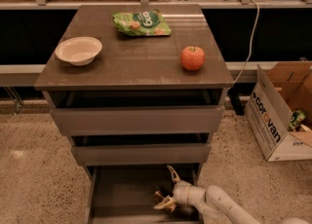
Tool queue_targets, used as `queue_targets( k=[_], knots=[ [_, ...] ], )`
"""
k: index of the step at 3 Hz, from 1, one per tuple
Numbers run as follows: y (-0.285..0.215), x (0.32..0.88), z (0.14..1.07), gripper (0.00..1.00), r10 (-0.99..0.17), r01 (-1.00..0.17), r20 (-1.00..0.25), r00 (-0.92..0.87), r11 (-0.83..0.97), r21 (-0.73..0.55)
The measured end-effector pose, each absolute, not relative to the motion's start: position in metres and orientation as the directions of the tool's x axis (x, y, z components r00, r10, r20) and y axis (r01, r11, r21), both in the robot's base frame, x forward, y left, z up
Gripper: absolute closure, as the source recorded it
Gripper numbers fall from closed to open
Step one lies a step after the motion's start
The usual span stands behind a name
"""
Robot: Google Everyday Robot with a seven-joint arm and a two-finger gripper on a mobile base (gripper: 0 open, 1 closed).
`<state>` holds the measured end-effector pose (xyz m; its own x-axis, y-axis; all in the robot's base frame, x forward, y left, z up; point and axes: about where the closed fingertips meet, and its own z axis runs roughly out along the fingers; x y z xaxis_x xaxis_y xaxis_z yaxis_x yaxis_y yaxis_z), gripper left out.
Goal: Place orange can into bottom drawer
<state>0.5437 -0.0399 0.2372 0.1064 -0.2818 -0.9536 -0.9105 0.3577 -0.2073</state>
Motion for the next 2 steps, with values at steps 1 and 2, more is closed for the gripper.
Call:
queue_targets(
  k=[1, 2],
  knots=[
    [-0.052, 0.538, 0.242, 0.0, -0.297, -0.898, -0.948, 0.114, 0.377, -0.226],
    [-0.084, 0.52, 0.248, 0.0, -0.314, -0.864, -0.945, 0.095, 0.446, -0.235]
  ],
)
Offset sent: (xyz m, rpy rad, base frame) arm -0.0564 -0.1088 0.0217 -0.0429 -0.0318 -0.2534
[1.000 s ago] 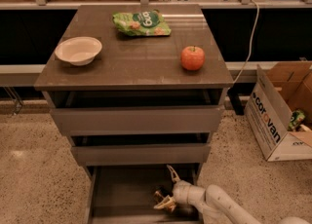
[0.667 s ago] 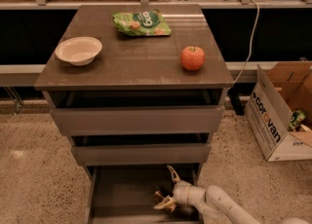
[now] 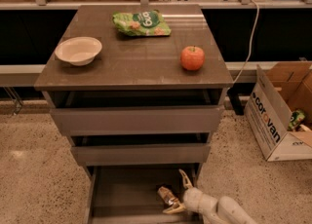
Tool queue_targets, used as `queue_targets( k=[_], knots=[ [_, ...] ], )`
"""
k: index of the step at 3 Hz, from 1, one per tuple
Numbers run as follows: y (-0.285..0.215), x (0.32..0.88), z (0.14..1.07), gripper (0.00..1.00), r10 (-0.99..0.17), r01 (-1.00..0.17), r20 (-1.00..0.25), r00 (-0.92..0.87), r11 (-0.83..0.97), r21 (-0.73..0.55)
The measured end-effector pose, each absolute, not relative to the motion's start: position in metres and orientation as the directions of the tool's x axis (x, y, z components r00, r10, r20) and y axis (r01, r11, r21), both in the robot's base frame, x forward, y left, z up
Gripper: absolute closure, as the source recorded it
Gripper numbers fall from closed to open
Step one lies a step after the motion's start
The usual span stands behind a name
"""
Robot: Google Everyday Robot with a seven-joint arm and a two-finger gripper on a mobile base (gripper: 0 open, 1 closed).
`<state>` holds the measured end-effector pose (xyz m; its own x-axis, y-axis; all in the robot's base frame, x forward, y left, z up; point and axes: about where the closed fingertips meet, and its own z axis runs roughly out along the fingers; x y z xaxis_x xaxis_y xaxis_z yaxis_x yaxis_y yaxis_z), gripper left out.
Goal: Place orange can into bottom drawer
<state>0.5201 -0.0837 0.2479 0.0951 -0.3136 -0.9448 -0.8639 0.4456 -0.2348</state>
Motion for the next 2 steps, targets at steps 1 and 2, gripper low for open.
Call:
queue_targets(
  k=[1, 2],
  knots=[
    [-0.0991, 0.5122, 0.2484, 0.0, -0.314, -0.849, -0.946, 0.082, 0.476, -0.231],
    [-0.099, 0.5122, 0.2484, 0.0, -0.314, -0.849, -0.946, 0.082, 0.476, -0.231]
  ],
)
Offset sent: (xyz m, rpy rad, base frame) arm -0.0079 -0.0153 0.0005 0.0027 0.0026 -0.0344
